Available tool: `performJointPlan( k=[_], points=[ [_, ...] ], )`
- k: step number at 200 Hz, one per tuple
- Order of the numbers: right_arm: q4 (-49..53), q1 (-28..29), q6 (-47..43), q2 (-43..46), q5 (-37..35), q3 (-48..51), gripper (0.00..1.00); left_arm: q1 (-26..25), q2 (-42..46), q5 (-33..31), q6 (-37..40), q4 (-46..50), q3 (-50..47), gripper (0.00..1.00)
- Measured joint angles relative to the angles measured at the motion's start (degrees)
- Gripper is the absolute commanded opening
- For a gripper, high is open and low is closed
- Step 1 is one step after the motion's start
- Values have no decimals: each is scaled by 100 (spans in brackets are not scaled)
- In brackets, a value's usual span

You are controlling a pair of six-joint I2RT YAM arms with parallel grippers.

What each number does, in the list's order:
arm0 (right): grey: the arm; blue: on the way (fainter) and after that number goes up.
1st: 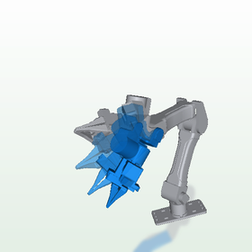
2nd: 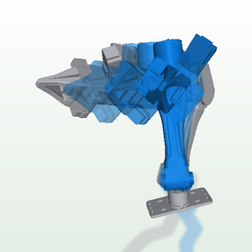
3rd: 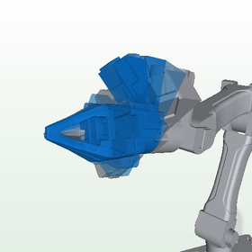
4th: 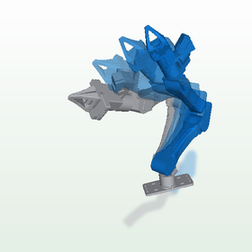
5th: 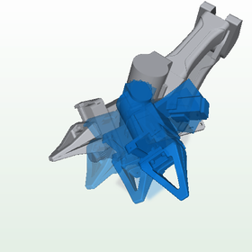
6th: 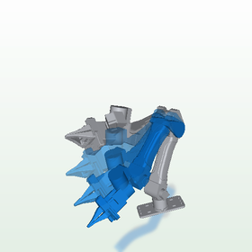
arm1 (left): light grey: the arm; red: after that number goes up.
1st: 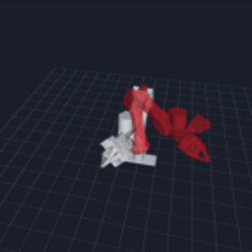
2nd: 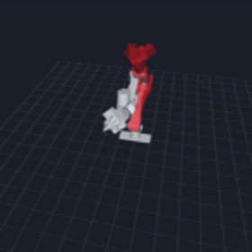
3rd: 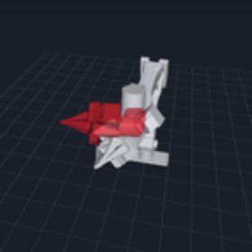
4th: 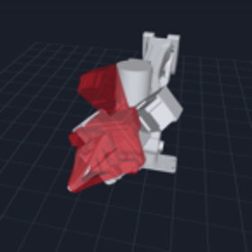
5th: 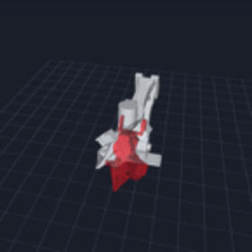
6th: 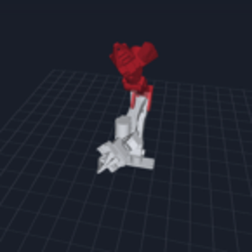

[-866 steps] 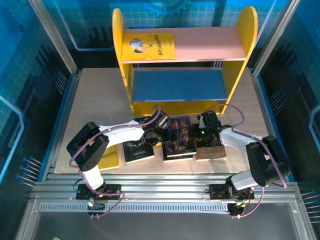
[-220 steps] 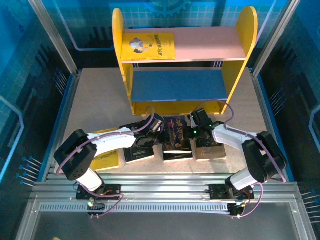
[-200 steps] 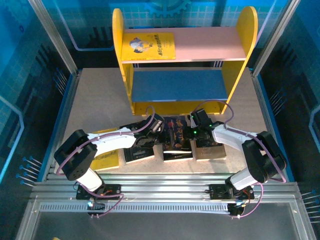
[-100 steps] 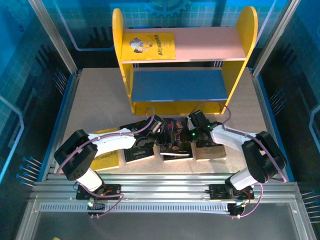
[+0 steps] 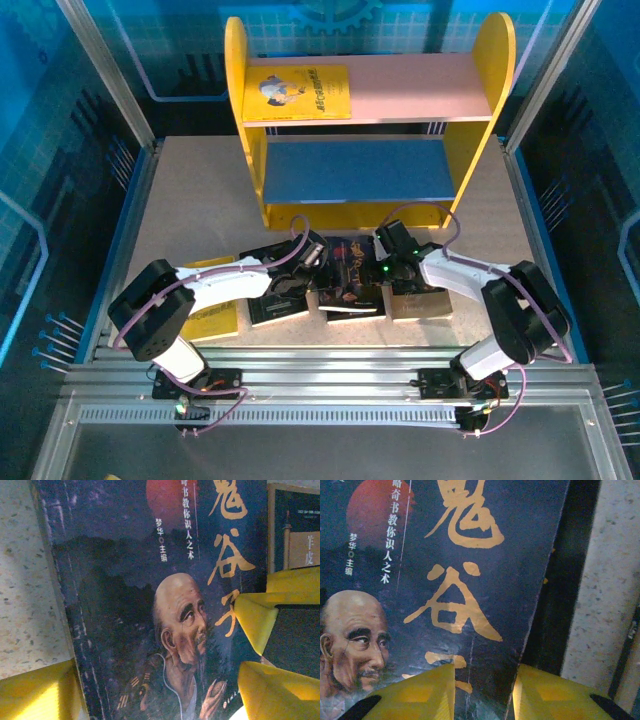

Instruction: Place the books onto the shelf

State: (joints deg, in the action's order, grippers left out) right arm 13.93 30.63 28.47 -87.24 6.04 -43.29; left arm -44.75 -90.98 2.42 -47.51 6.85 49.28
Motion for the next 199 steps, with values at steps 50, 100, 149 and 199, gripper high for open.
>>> performJointPlan(
  k=[50,100,149,199],
  points=[
    [-74,260,-2,-275,-4,-247,34,0,85,-273,0,385,0,89],
    [-92,284,0,-291,-24,-258,35,0,398,-282,-2,310,-138,80],
    [-92,284,0,-289,-50,-258,35,0,662,-332,114,315,-151,62],
    [-111,284,0,-278,-48,-243,38,0,509,-507,107,518,-120,45]
  ],
)
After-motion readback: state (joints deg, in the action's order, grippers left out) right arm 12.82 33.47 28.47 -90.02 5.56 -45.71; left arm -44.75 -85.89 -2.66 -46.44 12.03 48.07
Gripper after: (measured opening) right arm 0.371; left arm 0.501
